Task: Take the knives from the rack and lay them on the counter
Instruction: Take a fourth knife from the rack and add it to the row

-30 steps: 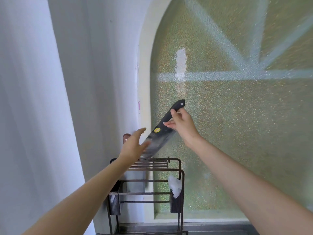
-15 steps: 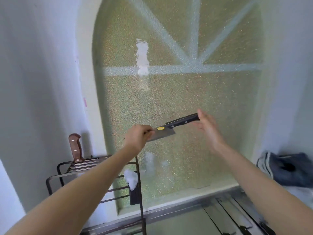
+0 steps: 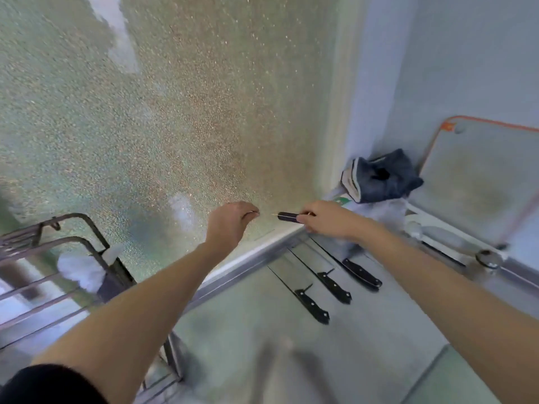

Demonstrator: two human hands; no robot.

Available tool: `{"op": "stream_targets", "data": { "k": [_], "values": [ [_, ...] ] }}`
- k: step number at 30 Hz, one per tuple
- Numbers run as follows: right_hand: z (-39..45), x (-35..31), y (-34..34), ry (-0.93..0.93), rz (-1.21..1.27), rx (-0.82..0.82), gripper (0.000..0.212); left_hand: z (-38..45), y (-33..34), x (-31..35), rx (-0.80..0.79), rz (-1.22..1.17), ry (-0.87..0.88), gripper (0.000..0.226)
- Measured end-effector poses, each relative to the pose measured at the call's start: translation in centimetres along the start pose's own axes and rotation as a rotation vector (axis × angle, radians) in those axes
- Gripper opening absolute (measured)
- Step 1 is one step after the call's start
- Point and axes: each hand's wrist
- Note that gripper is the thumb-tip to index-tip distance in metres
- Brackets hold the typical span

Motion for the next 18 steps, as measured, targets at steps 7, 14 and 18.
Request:
{"op": "stream_targets", "data": {
  "k": [7, 14, 18],
  "values": [
    [-0.8, 9.1, 11.5, 0.302, 0.228, 0.117, 0.023, -3.5, 11.2, -0.9, -0.174, -0.186, -0.158, 0.048],
    [-1.2, 12.9, 21.3, 0.46, 0.079, 0.162, 0.029, -11.1, 19.3, -6.3, -0.58, -0.056, -0.45, 0.083],
    [-1.1, 13.2, 25.4, 0.459, 0.069, 0.194, 0.028, -14.9, 21.6, -8.4, -0.79, 0.053, -0.455, 0.096]
  ]
}}
Point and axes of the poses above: each hand's wrist, its own z-axis towards the middle knuckle, its own y-axis out of the palm, x = y × z, and after that the axes turned 4 degrees about z, right-handed
